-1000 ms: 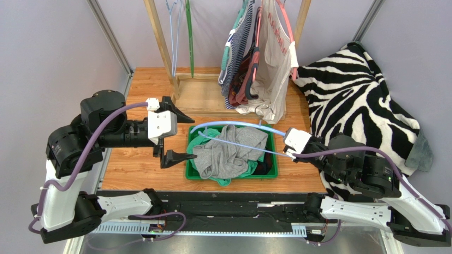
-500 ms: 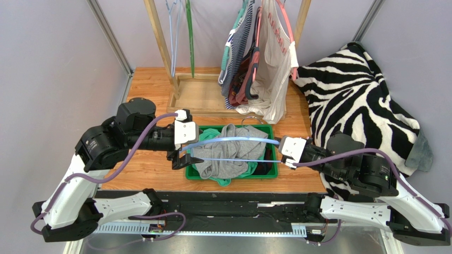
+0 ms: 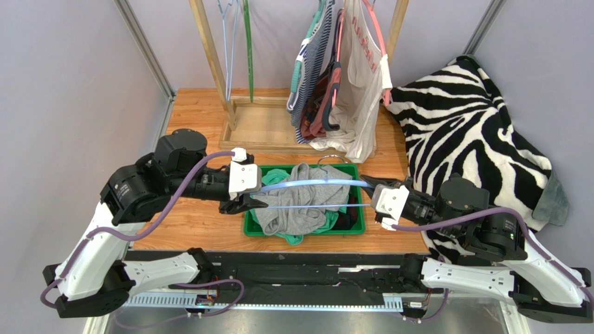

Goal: Remove the tank top from the hanger
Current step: Place the hanger at the clothesline.

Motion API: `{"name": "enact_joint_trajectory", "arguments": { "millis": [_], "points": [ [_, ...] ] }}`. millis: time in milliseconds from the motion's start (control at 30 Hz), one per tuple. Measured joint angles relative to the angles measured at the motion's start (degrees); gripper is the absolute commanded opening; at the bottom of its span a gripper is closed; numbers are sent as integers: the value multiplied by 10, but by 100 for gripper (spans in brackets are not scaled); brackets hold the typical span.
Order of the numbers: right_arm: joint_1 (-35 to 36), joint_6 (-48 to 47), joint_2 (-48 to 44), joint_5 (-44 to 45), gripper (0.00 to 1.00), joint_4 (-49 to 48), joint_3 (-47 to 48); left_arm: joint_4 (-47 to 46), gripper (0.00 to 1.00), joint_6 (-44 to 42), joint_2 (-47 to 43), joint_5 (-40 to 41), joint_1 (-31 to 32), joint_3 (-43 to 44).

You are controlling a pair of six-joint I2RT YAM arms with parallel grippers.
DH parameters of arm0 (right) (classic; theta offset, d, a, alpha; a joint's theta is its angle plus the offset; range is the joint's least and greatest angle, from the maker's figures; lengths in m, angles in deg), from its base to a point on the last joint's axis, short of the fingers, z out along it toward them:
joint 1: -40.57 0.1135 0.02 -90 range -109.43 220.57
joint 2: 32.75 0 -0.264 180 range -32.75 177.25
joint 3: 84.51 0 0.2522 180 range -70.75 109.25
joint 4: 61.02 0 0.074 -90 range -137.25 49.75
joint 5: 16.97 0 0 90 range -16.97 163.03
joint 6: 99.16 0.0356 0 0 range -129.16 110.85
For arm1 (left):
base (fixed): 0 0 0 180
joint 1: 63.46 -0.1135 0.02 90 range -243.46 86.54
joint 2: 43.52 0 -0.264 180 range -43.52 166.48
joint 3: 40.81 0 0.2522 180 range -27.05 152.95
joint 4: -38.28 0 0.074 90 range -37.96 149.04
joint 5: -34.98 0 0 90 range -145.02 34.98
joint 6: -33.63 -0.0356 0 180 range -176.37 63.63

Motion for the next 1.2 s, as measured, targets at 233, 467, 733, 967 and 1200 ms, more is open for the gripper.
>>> {"name": "enact_joint_trajectory", "arguments": {
  "millis": [233,467,733,967,1200],
  "points": [
    [4,-30,-3,-2,0,-4,-5,0,6,1,7,11,-7,0],
    [4,-43,-10,12,18,-20,-16,-9,0,1,7,20,-8,-6],
    [4,-45,-9,66,100,-114,-25,-25,0,19,-22,21,-37,-12],
    [3,-21,3,110,100,-181,37,-41,0,96,-73,17,-137,43],
    [3,58,43,151,100,-200,124,-70,0,157,-135,63,-177,57]
  ]
}}
